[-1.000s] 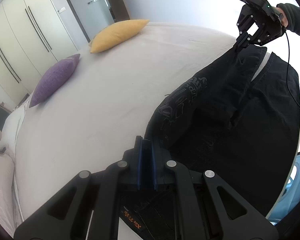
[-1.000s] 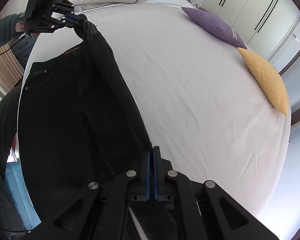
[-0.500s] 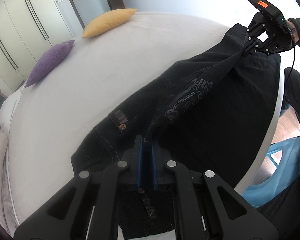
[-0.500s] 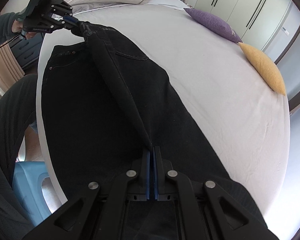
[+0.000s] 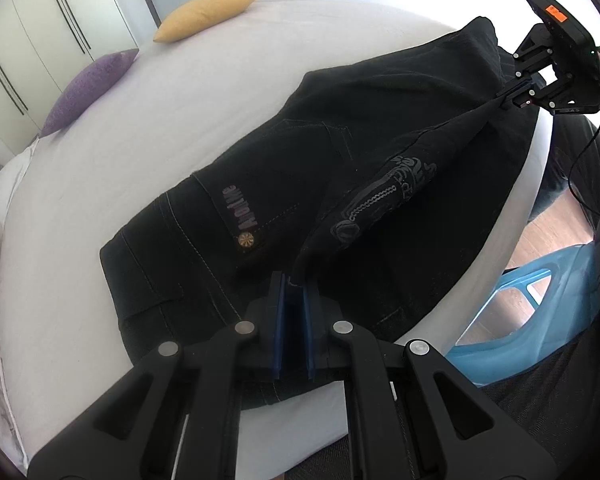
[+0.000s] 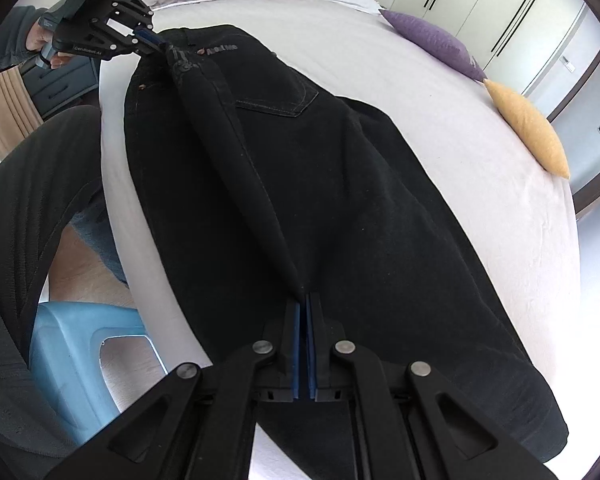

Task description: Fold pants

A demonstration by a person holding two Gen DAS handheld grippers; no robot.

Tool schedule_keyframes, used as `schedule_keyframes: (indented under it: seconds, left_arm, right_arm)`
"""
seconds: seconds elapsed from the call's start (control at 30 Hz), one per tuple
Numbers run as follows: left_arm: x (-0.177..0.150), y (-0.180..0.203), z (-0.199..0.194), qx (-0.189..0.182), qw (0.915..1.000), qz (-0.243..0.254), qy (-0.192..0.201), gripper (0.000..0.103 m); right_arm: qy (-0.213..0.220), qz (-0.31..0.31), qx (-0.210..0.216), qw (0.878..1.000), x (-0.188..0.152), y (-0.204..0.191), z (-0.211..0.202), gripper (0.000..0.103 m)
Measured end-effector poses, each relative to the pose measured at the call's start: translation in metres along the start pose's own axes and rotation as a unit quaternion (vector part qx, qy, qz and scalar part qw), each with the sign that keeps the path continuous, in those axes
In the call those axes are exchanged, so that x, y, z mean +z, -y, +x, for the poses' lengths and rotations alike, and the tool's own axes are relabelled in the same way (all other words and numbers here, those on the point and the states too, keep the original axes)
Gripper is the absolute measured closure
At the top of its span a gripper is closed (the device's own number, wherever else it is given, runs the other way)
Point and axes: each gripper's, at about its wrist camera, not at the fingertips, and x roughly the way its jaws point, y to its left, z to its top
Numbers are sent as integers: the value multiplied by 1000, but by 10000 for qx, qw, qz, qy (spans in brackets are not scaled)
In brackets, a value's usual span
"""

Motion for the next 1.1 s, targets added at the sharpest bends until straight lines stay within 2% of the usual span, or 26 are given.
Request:
schedule_keyframes:
  seconds: [0.2,0.37,0.57,0.77,1.1]
  left_arm:
    - [-18,13,3,15,9999,111,-72,96]
    - [-30,23,8,64,9994,291,-184,96]
    - [-41,35,12,163,9974,646,-281,96]
    - [-51,51,21,356,9914,1193,-415,96]
    - [-52,46,24,355,9909,1238,-394,96]
  right_arm:
    - [27,82,-60,9999,-9,-6,-9,99]
    - [1,-145,-243,9996,-12,-23,-15,99]
    - [-51,-195,-241,9995,-15,-31,-14,99]
    - [-152,-69,-187,9997,-20,-30,-4,99]
    - [-164,16,-215,9996,-22,-33,-2,98]
